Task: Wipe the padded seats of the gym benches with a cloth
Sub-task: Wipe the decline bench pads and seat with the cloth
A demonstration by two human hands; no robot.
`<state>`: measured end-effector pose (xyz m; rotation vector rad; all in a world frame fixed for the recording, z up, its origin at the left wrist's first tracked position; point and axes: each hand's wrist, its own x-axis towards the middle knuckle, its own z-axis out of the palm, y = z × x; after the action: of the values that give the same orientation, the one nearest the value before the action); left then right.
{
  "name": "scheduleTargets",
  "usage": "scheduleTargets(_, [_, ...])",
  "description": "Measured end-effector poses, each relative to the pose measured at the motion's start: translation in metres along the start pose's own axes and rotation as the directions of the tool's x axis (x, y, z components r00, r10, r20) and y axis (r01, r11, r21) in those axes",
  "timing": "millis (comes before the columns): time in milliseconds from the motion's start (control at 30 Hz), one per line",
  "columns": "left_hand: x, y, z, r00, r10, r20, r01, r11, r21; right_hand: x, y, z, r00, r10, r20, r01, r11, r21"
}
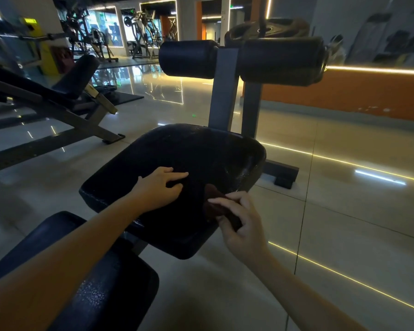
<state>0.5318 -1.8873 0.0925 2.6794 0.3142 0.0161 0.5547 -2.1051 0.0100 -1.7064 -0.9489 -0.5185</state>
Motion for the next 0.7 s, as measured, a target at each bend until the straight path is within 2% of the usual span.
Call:
scheduleTargets(67, [0.001, -0.001, -0.001, 1.000, 0.011, 0.007, -0.011, 1.000, 0.003, 0.014, 0.012, -0.005, 0.999, 0.021, -0.040, -0.023, 0.998, -0.054])
scheduleTargets(167, [0.005, -0.001, -0.001, 1.000, 0.011, 0.028, -0.010, 1.000, -0.019, 0.038, 0.037, -0.009, 0.972, 0.155, -0.175, -0.179, 0.975, -0.130])
scheduleTargets(267, [0.011, 0.003, 0.001, 0.999, 0.023, 0.043, -0.022, 0.999, -0.024, 0.046, 0.046, -0.007, 0.951, 0.220, -0.217, -0.255, 0.955, -0.149])
scheduleTargets(400, [0.013, 0.026, 0.008, 0.993, 0.101, 0.055, -0.100, 0.995, -0.022, 0.030, 0.030, -0.002, 0.964, 0.154, -0.217, -0.191, 0.969, -0.159])
scheduleTargets(600, [0.017, 0.042, 0.021, 0.984, 0.173, 0.047, -0.173, 0.985, -0.008, -0.023, 0.003, 0.002, 0.997, -0.042, -0.062, 0.033, 0.988, -0.150])
scheduleTargets(700, [0.018, 0.038, 0.023, 0.979, 0.193, 0.063, -0.195, 0.981, 0.016, 0.001, 0.029, -0.007, 0.988, 0.015, -0.151, -0.046, 0.978, -0.205])
